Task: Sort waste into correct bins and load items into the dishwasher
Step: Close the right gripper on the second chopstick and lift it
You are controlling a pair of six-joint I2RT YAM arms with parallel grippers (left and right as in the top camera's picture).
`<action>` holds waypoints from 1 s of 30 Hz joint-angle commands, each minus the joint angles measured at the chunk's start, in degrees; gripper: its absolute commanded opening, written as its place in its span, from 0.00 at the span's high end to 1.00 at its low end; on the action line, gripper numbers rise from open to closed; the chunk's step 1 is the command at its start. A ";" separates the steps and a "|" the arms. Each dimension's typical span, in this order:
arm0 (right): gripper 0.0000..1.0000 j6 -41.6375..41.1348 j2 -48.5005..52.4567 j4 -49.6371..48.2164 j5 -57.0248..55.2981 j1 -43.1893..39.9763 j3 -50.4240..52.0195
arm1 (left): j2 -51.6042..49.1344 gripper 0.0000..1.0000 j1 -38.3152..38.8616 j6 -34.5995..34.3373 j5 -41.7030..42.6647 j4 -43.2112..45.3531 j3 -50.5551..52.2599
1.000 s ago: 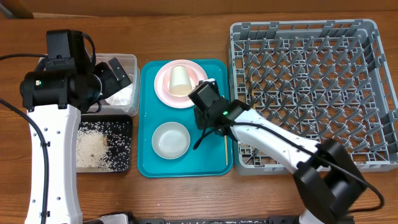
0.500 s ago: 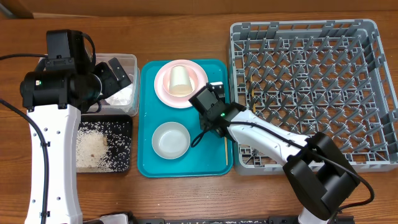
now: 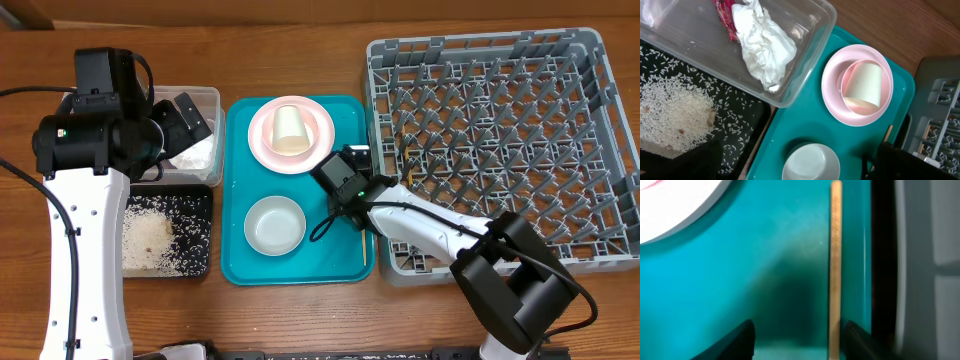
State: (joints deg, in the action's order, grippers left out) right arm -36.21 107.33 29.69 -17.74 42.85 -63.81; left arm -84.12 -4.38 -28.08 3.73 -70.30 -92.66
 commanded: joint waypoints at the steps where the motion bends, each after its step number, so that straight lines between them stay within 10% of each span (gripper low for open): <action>1: 0.40 -4.37 0.13 0.35 -1.07 -0.17 0.87 | 0.50 0.00 -0.11 1.07 0.33 0.07 -1.16; 14: 0.41 -4.37 0.13 0.33 8.11 -0.15 0.87 | 0.50 0.00 -0.11 1.07 0.33 0.07 -1.16; 23: 0.80 -4.31 0.13 0.31 8.37 -0.15 0.87 | 0.50 0.00 -0.11 1.07 0.35 0.07 -1.16; 30: 0.82 -3.85 0.13 0.61 5.77 -0.15 0.87 | 0.50 0.00 -0.11 1.07 0.35 0.07 -1.16</action>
State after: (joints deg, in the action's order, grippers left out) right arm -40.40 107.33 30.15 -10.57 42.78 -63.31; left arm -84.12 -4.38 -28.08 3.88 -70.30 -92.66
